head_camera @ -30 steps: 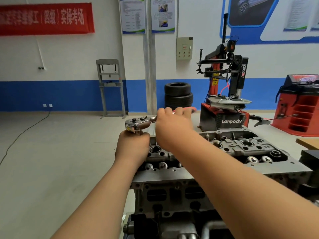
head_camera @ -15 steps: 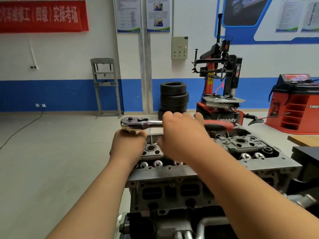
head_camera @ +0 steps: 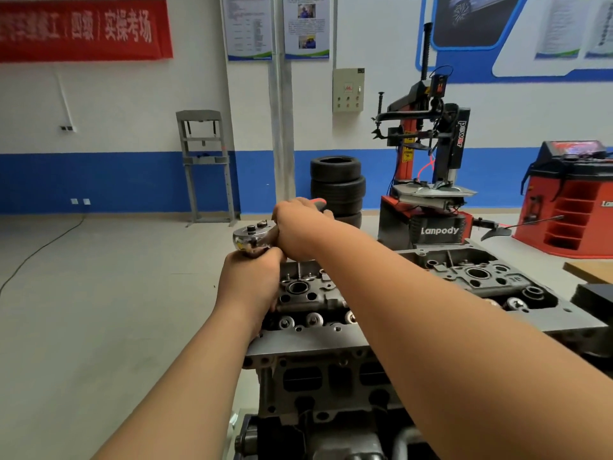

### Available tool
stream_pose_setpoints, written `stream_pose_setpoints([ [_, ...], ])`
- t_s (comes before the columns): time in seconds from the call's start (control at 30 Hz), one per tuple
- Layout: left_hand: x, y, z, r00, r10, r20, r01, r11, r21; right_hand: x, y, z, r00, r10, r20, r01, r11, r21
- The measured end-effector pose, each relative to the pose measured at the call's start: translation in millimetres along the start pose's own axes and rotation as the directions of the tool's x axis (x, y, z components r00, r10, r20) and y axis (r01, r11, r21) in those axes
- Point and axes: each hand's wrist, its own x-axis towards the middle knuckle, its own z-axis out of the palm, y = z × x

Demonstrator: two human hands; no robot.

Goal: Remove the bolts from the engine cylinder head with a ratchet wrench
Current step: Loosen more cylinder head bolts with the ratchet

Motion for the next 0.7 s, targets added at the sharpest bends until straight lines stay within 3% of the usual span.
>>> stream_pose_setpoints([
  [0.17, 7, -1, 5, 0.995, 0.041, -0.086, -0.029, 0.991, 0.133, -68, 12, -10, 0.991, 0.112, -0.079, -0.128, 0.964, -0.235],
  [0.33, 6, -4, 6, 0.965, 0.248, -0.087, -0.203, 0.913, 0.354, -147, -1, -13, 0.984, -0.031, -0.173, -0.027, 0.945, -0.325],
  [0.43, 2, 2, 3, 0.952, 0.301, -0.056, -0.237, 0.840, 0.487, -154, -5, -10, 0.975, -0.076, -0.207, 0.007, 0.948, -0.318],
  [0.53, 1, 2, 4, 0.973, 0.219, -0.066, -0.175, 0.900, 0.400, -130, 8, -9, 0.969, -0.016, -0.245, -0.042, 0.972, -0.232],
  [0.6, -3, 1, 2, 0.993, 0.090, -0.070, -0.078, 0.983, 0.165, -102, 19, -10, 0.977, 0.042, -0.210, -0.073, 0.987, -0.142],
  [0.7, -6, -3, -3, 1.000, -0.012, 0.012, 0.012, 0.998, -0.065, -47, 21, -11, 0.996, 0.048, -0.081, -0.053, 0.996, -0.067],
])
